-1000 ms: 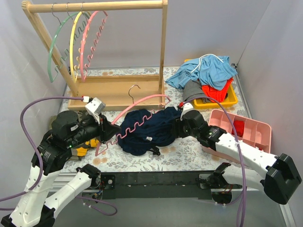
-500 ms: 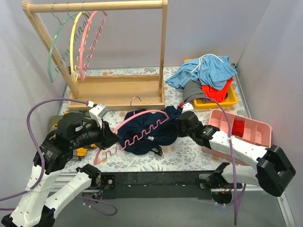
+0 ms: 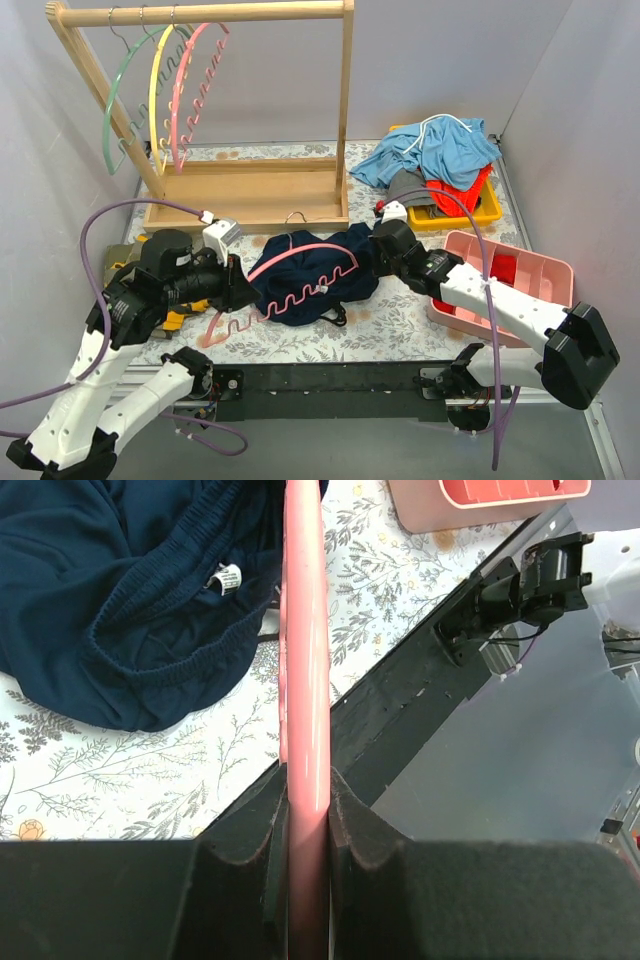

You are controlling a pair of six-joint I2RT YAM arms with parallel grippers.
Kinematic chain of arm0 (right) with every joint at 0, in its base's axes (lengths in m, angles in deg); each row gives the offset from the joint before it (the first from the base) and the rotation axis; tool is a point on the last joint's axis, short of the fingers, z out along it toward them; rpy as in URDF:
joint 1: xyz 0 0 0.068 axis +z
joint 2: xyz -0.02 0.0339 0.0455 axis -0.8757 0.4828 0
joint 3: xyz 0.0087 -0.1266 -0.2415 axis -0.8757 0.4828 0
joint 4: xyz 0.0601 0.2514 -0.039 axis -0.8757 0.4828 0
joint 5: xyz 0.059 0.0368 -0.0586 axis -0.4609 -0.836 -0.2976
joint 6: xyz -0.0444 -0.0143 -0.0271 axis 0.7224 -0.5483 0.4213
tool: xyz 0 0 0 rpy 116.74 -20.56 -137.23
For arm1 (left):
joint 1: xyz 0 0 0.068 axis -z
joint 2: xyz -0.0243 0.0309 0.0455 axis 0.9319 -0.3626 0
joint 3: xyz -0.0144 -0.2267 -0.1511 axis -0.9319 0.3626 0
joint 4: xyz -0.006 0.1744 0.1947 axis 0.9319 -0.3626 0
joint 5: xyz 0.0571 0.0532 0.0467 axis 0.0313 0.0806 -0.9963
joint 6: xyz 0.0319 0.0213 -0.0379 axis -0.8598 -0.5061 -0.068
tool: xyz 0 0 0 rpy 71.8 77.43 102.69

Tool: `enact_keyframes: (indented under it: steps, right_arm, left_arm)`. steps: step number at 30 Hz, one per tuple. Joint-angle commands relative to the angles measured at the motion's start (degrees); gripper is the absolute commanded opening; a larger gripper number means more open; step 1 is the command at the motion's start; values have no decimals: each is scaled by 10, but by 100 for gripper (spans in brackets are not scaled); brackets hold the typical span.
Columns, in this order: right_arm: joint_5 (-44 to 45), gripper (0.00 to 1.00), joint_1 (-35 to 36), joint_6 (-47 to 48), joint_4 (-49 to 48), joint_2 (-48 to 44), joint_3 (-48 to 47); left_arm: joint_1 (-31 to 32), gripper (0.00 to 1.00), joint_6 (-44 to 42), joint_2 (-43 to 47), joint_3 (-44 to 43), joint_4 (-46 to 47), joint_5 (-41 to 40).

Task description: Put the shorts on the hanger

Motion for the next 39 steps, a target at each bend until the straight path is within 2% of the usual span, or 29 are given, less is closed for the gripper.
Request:
enact_keyframes:
  steps: [1,5,12,24,33,39]
  right_arm:
    - [25,1,4,10,28,-25,-59]
    - [27,1,4,17,44,-34,-85]
    - [37,1,4,36,74,-20,-138]
    - [31,1,4,44,94,10,-185]
    - [-3,1,4,35,94,-5,-187]
    - [39,1,3,39,117,-27,-191]
  left_arm:
    - [1,0,-18,-38,-31,37,15]
    - [1,0,-31,-59,-38,71,12]
    - [2,0,-46,-52,4,197,34]
    - [3,0,-117,42,221,435,74]
    - [18,0,-102,28,286,521,86]
    - [44,0,-125,9,285,481,63]
